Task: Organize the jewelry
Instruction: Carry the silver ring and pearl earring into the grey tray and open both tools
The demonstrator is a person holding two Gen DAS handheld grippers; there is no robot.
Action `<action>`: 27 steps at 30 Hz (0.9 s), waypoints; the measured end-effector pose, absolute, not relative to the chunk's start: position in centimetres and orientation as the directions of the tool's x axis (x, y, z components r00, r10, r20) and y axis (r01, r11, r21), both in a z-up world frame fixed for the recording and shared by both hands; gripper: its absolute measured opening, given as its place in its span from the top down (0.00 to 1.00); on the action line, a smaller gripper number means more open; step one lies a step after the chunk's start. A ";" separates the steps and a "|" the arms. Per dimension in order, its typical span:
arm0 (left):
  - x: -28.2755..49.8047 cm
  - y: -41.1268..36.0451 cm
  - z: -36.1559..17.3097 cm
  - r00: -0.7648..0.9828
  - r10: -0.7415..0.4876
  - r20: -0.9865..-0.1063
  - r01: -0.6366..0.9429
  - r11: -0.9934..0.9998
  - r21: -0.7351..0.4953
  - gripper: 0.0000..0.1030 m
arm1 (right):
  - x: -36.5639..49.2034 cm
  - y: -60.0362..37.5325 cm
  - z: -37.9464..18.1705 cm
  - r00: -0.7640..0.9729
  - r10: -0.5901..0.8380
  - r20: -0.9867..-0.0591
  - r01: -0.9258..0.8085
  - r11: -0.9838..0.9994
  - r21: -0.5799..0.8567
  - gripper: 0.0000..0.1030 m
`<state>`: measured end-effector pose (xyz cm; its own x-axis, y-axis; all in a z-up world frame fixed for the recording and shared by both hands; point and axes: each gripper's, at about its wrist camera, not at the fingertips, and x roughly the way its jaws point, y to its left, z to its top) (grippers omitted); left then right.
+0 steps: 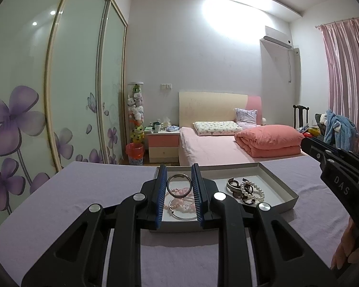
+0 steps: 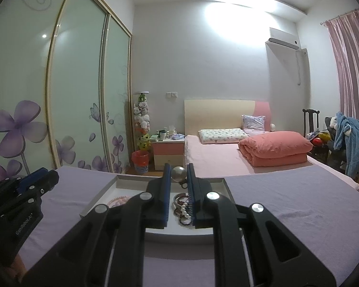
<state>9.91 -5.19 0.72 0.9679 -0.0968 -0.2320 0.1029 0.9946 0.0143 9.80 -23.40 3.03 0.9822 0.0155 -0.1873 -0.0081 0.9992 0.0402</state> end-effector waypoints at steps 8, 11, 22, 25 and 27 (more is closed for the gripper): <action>11.7 -5.5 0.8 0.965 -0.110 -0.238 0.114 0.993 0.003 0.79 | 11.9 -23.8 3.0 0.983 -0.003 -0.183 0.012 0.999 0.049 0.87; 13.2 -5.9 0.6 0.957 -0.138 -0.256 0.139 0.990 -0.014 0.79 | 14.1 -24.4 2.8 0.973 0.028 -0.227 -0.009 0.996 0.084 0.87; 21.4 -7.7 -2.5 0.864 -0.213 -0.456 0.195 0.977 -0.087 0.78 | 23.4 -26.5 -1.0 0.879 0.145 -0.453 -0.026 0.966 0.258 0.86; 22.4 -8.4 -3.1 0.840 -0.228 -0.493 0.217 0.973 -0.079 0.78 | 25.0 -26.8 -1.7 0.849 0.189 -0.494 -0.035 0.952 0.305 0.82; 22.5 -8.0 -3.1 0.831 -0.238 -0.503 0.221 0.971 -0.094 0.58 | 24.9 -27.5 -1.7 0.849 0.205 -0.486 -0.032 0.940 0.341 0.58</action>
<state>22.46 -7.97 -3.08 0.8308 -0.2376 -0.5032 0.2206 0.9708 -0.0942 24.93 -27.50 -1.67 0.8494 0.2054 -0.4861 -0.0320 0.9395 0.3410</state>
